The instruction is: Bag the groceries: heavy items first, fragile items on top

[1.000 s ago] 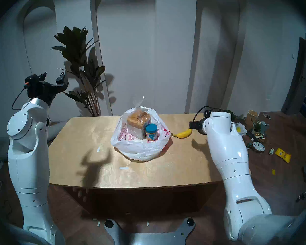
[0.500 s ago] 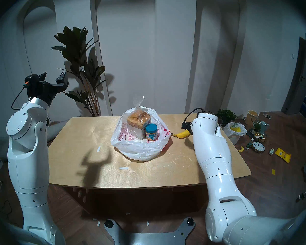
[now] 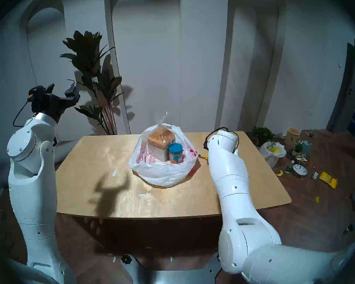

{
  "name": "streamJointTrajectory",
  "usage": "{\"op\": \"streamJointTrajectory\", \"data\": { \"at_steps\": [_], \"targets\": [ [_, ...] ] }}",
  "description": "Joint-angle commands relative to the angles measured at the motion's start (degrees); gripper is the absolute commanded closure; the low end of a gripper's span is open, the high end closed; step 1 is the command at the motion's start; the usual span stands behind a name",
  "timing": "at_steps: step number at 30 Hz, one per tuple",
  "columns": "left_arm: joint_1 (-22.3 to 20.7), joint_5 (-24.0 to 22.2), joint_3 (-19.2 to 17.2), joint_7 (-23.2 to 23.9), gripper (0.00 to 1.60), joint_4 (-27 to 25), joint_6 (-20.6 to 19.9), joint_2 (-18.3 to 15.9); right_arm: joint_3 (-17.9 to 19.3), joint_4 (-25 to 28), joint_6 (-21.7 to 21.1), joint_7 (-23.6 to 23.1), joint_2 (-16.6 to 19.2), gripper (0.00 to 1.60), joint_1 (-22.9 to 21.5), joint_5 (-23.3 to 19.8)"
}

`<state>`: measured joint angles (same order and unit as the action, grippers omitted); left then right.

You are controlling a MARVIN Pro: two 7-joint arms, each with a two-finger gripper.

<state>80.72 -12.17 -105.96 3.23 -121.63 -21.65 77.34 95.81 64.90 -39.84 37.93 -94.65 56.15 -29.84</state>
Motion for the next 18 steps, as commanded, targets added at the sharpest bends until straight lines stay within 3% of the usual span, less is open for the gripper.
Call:
{"op": "streamJointTrajectory", "data": {
  "at_steps": [1,8,18],
  "targets": [
    [-0.73,-0.16,-0.01,0.11,0.00,-1.24,0.08,-0.15,1.88,-2.79,5.38,3.87,-3.27,0.00,-6.34,-0.30],
    [-0.75,-0.21,-0.02,0.11,0.00,-1.50,-0.24,-0.13,4.98,-10.01,11.78,8.60,-4.18,0.00,-10.26,-1.13],
    [-0.72,-0.28,-0.05,0.09,0.00,-1.69,-0.58,-0.11,6.50,-17.96,17.98,11.75,-4.17,0.00,-14.69,-1.53]
  ]
}}
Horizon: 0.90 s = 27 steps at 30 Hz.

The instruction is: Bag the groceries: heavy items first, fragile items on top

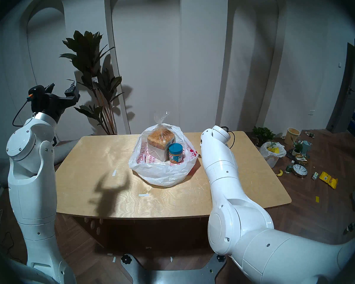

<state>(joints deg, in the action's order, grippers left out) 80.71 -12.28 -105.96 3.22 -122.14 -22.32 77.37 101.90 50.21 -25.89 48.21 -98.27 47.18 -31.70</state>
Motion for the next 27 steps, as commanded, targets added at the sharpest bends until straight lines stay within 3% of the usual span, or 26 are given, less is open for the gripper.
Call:
{"op": "streamJointTrajectory", "data": {
  "at_steps": [1,15,27],
  "targets": [
    [-0.72,-0.18,-0.05,0.10,0.00,-1.20,0.05,-0.15,0.59,-4.36,4.82,1.79,-0.50,0.00,-6.35,0.25],
    [-0.70,-0.20,-0.06,0.06,0.00,-1.28,-0.37,-0.13,1.21,-14.79,9.77,2.14,1.82,0.00,-11.22,0.74],
    [-0.70,-0.20,-0.06,0.02,0.00,-1.26,-0.57,-0.13,0.22,-22.33,11.69,-0.14,3.89,0.00,-12.59,1.92]
  ]
}}
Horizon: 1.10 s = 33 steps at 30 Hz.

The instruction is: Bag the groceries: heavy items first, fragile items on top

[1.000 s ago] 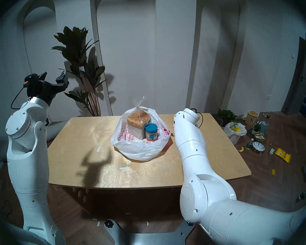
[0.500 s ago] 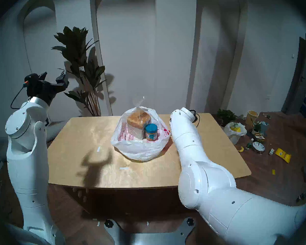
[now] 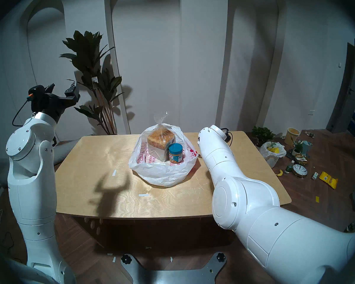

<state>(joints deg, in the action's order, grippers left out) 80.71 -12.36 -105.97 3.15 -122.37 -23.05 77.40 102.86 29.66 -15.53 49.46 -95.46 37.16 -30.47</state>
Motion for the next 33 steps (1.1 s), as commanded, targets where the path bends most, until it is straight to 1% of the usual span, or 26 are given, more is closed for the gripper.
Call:
{"op": "streamJointTrajectory", "data": {
  "at_steps": [1,10,20,21,23,26,33],
  "targets": [
    [-0.70,-0.12,-0.05,0.09,0.00,-1.03,0.16,-0.15,-0.88,-2.34,1.48,-1.64,1.16,0.00,-2.67,0.79],
    [-0.67,-0.12,-0.04,0.05,0.00,-0.98,0.13,-0.15,-2.37,-6.62,2.72,-4.30,1.96,0.00,-3.16,1.85],
    [-0.69,-0.13,-0.04,0.02,0.00,-1.01,0.12,-0.15,-3.48,-10.08,3.97,-7.06,2.80,0.00,-3.96,2.61],
    [-0.69,-0.13,-0.04,0.01,0.00,-1.02,0.12,-0.15,-3.59,-10.41,4.15,-7.34,2.85,0.86,-4.01,2.68],
    [-0.70,-0.14,-0.04,0.01,0.00,-1.04,0.12,-0.15,-3.74,-10.97,4.57,-8.09,2.96,1.60,-4.14,2.75],
    [-0.71,-0.16,-0.04,0.01,0.00,-1.08,0.12,-0.16,-3.63,-11.62,5.22,-8.82,3.08,1.60,-4.82,2.68],
    [-0.72,-0.18,-0.04,0.00,0.00,-1.12,0.12,-0.16,-3.80,-12.43,5.73,-9.31,2.97,1.60,-8.20,2.81]
  ]
}}
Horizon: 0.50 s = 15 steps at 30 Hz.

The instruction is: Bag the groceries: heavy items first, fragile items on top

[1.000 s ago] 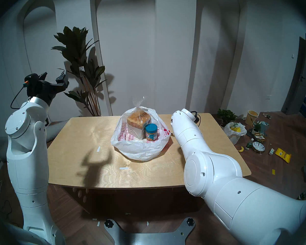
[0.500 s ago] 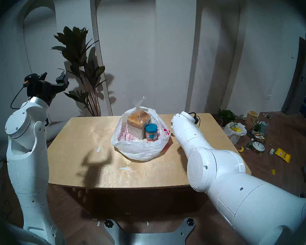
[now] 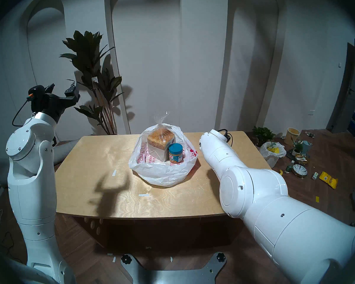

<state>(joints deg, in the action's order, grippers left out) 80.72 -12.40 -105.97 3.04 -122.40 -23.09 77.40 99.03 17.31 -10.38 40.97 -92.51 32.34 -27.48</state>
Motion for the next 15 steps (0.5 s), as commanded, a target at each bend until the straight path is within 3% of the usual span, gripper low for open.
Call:
{"op": "streamJointTrajectory", "data": {
  "at_steps": [1,15],
  "targets": [
    [-0.72,-0.14,-0.04,0.10,0.00,-1.09,0.15,-0.16,0.03,-0.26,0.62,-0.91,0.00,1.60,-3.63,-0.18],
    [-0.72,-0.19,-0.05,0.09,0.00,-1.20,0.13,-0.18,0.23,-3.51,2.49,-3.05,0.32,1.60,-2.93,-0.33]
  ]
}}
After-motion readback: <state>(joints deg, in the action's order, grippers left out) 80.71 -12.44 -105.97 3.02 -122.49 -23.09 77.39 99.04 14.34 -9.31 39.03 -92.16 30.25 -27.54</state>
